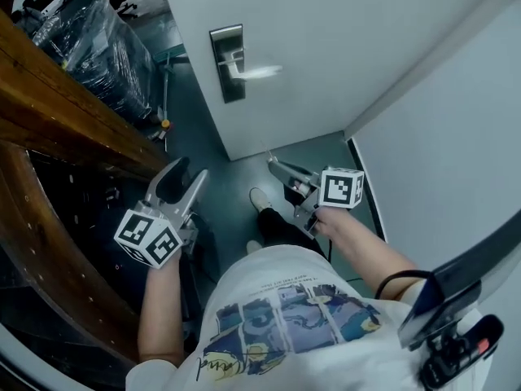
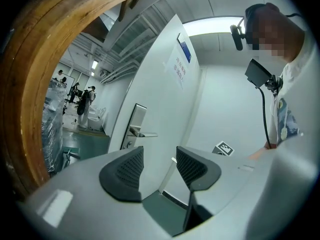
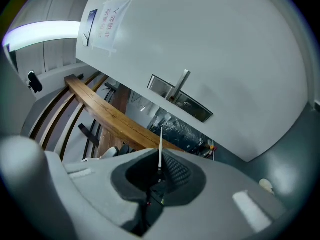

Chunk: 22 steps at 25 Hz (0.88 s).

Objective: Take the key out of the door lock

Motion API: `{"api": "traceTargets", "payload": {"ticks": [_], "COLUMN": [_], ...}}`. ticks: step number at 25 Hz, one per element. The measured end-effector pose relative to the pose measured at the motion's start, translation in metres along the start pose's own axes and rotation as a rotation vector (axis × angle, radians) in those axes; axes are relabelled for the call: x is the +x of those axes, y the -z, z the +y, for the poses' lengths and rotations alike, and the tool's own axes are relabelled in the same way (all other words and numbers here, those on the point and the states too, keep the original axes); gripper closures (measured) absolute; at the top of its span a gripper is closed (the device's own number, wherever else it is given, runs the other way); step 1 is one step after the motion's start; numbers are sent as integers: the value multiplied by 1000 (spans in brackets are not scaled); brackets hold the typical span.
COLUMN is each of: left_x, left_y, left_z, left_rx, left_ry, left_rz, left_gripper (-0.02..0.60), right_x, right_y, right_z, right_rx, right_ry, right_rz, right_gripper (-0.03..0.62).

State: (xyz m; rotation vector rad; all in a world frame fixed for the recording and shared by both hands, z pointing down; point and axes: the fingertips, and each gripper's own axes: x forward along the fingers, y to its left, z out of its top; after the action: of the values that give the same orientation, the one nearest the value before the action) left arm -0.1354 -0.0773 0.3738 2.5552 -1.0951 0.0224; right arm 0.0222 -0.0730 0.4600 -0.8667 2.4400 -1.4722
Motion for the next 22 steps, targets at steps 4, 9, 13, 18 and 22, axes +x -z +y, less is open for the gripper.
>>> {"api": "traceTargets", "payload": {"ticks": [4,9,13,18,22], "left_x": [-11,-23,-28,-31,-33], "left_y": [14,31,42,55,63], "left_z": [-16,-36,-47,-63,-73], "left_rx": [-39,-79,-68,-65,-75], "left_ry": [9,17,21,46,69], "left_rz": [4,21,48,82,97], "left_gripper": [370,370,370,371,371], "right_x": [-17,-37,-49,-58,-60], "right_y": [6,16,22,28,30], "right_z": [10,23,32,40,47], "right_rx": [-43,-94,-134,-163,-179], "right_ry": [4,15,16,19,21], "right_rz": [0,-2,3,9,11], "right_gripper": [568,568,568,568,568]}}
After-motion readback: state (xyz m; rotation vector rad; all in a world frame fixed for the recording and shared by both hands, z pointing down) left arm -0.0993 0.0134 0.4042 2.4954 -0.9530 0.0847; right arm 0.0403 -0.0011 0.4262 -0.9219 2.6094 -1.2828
